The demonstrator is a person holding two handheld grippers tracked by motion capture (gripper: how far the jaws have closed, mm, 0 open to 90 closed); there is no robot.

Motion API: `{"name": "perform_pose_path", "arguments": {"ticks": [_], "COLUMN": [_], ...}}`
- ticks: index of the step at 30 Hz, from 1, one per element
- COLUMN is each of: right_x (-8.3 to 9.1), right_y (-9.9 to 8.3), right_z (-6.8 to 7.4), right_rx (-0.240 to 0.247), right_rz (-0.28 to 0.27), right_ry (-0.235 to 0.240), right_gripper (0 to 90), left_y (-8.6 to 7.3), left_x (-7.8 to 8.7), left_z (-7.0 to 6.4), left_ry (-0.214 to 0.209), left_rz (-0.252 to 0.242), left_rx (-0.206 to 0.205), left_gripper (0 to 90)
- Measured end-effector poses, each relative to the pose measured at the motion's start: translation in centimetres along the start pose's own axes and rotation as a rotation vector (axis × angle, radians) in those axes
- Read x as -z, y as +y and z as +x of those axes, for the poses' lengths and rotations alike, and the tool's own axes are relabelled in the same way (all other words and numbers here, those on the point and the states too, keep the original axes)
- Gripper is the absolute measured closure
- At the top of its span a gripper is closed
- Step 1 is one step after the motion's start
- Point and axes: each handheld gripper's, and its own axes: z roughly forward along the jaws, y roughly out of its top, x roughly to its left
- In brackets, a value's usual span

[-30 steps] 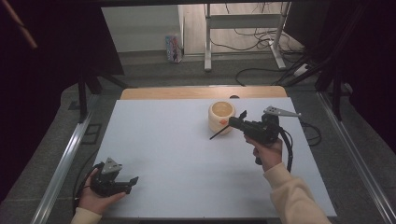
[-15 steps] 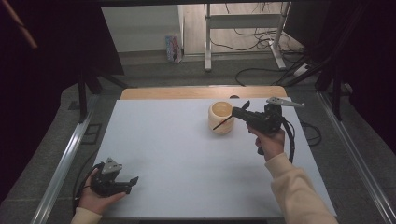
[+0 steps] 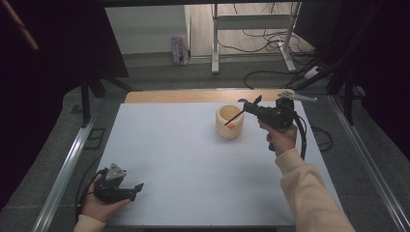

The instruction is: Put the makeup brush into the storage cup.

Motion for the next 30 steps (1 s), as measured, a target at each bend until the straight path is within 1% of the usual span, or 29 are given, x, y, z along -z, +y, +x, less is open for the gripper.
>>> {"name": "perform_pose_path", "arguments": {"ticks": [4, 9, 17, 23, 26, 30], "right_x": [0.1, 0.0, -0.9, -1.6, -2.2, -2.6], "right_y": [0.7, 1.5, 2.5, 2.6, 2.4, 2.2], "right_z": [-0.4, -1.1, -2.1, -2.9, -3.2, -3.6], "right_rx": [-0.003, -0.004, -0.013, -0.025, -0.013, -0.019], "right_rz": [-0.01, -0.009, -0.018, -0.004, 0.016, 0.03], "right_ry": [-0.015, -0.033, -0.061, -0.088, -0.11, -0.123], "right_gripper": [84.9, 84.9, 84.9, 84.9, 84.9, 84.9], "left_y": [0.0, 0.0, 0.0, 0.0, 0.0, 0.0], "left_x": [0.0, -0.1, -0.1, -0.1, -0.1, -0.1], "left_z": [0.0, 0.0, 0.0, 0.0, 0.0, 0.0], "left_ry": [-0.002, -0.002, -0.002, -0.002, -0.002, -0.003], "left_rz": [0.0, -0.001, -0.001, -0.001, 0.0, 0.002], "left_rx": [0.001, 0.001, 0.002, 0.002, 0.0, 0.001], "left_gripper": [19.9, 19.9, 19.9, 19.9, 19.9, 19.9]}}
